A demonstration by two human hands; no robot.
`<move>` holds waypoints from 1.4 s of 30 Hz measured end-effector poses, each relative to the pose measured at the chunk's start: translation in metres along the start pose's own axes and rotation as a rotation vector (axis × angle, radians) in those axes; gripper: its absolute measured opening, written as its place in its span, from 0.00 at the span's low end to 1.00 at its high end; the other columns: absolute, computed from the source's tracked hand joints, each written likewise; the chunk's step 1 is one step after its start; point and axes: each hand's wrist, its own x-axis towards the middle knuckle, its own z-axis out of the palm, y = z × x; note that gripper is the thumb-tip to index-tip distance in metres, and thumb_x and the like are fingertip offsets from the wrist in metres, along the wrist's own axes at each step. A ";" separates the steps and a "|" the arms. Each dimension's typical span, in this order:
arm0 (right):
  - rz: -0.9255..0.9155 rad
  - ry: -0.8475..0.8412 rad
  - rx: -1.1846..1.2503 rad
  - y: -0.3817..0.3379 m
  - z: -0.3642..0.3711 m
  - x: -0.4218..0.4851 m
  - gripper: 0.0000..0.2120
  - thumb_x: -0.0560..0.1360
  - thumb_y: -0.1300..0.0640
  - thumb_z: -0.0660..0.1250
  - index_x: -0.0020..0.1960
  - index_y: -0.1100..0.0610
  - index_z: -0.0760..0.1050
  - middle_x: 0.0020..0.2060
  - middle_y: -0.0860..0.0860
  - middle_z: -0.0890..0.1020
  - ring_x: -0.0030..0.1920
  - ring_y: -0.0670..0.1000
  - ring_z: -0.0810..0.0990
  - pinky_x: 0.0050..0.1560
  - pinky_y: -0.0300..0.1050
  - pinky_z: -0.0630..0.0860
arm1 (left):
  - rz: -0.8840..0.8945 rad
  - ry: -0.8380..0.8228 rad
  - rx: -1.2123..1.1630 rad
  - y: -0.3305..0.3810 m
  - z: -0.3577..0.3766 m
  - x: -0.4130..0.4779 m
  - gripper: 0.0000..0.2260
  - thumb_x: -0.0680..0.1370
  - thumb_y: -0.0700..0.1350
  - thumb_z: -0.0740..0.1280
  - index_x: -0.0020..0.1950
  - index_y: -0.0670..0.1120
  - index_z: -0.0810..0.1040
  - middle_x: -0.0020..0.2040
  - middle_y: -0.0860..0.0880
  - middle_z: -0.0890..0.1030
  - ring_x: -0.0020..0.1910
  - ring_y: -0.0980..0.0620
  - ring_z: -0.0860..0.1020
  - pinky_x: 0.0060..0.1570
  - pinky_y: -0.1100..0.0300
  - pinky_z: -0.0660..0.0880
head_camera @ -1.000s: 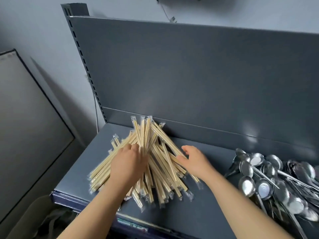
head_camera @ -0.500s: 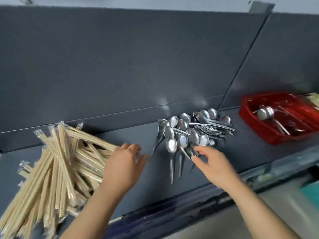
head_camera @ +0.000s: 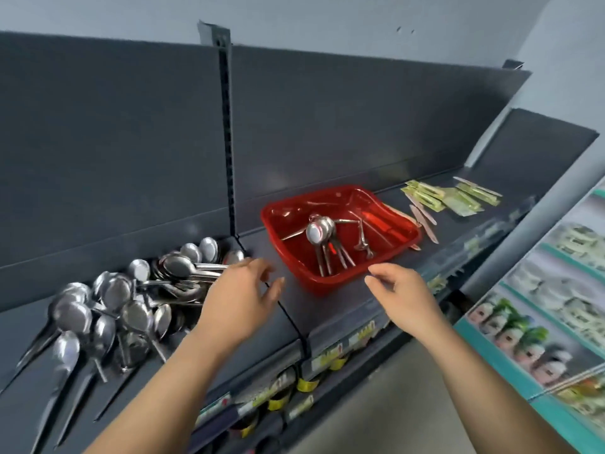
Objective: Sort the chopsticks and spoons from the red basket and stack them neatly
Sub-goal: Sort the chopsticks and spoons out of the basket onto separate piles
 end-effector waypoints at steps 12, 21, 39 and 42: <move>-0.095 -0.174 -0.208 0.059 -0.020 0.156 0.13 0.77 0.51 0.66 0.58 0.56 0.80 0.52 0.49 0.84 0.54 0.51 0.81 0.55 0.47 0.77 | -0.253 -0.203 0.134 0.038 0.111 0.141 0.11 0.76 0.52 0.66 0.50 0.45 0.79 0.44 0.49 0.82 0.44 0.46 0.80 0.41 0.53 0.77; -0.014 -0.384 -0.217 0.061 0.021 0.236 0.19 0.76 0.52 0.69 0.65 0.56 0.76 0.59 0.51 0.81 0.55 0.50 0.81 0.56 0.42 0.76 | -0.508 -0.400 0.038 0.013 0.167 0.203 0.18 0.75 0.55 0.67 0.58 0.44 0.71 0.50 0.46 0.80 0.49 0.44 0.79 0.44 0.55 0.76; 0.111 -0.707 0.130 0.067 0.059 0.316 0.07 0.78 0.63 0.66 0.54 0.63 0.78 0.38 0.57 0.83 0.39 0.53 0.86 0.42 0.48 0.84 | -0.613 -0.267 -0.133 0.010 0.193 0.209 0.11 0.68 0.51 0.76 0.41 0.46 0.78 0.34 0.53 0.79 0.30 0.57 0.75 0.27 0.66 0.68; 0.223 -0.868 0.273 0.065 0.057 0.317 0.13 0.78 0.64 0.66 0.61 0.67 0.74 0.41 0.58 0.82 0.37 0.53 0.85 0.38 0.45 0.83 | -0.652 -0.227 -0.111 0.011 0.201 0.209 0.10 0.66 0.49 0.76 0.38 0.47 0.78 0.33 0.53 0.79 0.31 0.54 0.76 0.27 0.66 0.65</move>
